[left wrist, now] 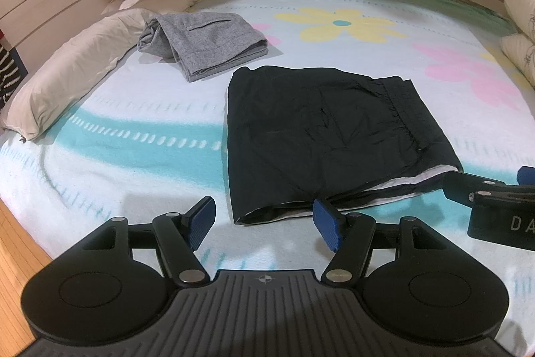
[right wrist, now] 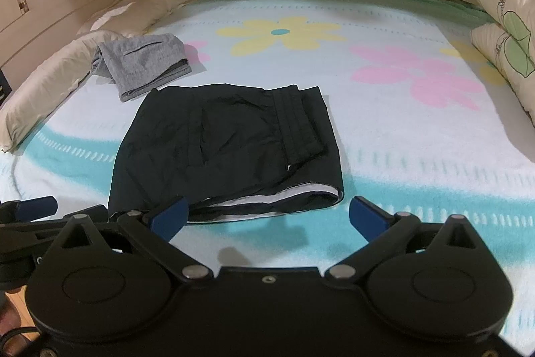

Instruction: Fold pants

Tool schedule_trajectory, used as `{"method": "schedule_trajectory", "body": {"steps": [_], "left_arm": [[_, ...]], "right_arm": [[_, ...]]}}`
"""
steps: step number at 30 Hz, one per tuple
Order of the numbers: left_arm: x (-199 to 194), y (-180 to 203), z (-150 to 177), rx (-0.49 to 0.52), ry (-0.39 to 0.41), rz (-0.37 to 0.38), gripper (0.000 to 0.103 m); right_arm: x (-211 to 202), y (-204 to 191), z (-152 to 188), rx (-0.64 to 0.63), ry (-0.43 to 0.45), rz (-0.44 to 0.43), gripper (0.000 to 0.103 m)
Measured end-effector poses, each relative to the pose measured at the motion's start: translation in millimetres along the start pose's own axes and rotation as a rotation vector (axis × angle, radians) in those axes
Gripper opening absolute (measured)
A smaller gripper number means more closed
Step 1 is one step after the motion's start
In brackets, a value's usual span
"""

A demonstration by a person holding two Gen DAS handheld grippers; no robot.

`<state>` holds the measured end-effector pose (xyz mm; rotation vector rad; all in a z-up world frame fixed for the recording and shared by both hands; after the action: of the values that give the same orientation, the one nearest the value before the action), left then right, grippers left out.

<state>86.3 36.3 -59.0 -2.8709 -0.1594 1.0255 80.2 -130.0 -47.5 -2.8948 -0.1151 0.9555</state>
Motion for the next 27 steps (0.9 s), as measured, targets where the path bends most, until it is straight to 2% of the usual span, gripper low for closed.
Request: {"method": "schedule_trajectory", "body": {"steps": [27], "left_arm": [[-1.5,-3.0,2.8,0.032,0.001,-0.006,0.063]], "right_arm": [[2.9,-4.0,4.6,-0.017,-0.015,0.012,0.102]]}}
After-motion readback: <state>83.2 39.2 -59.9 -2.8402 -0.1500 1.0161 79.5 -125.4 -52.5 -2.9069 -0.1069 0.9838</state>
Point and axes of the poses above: each gripper's, at about its wrist camera, not at the fingertips, and x roughly the way its jaws point, y to its right, z to its underside, the point moved 6 cm from there along x, roughly the way its jaws point, and after that the axes turned 10 degrees about y, right-handed, at the moved point
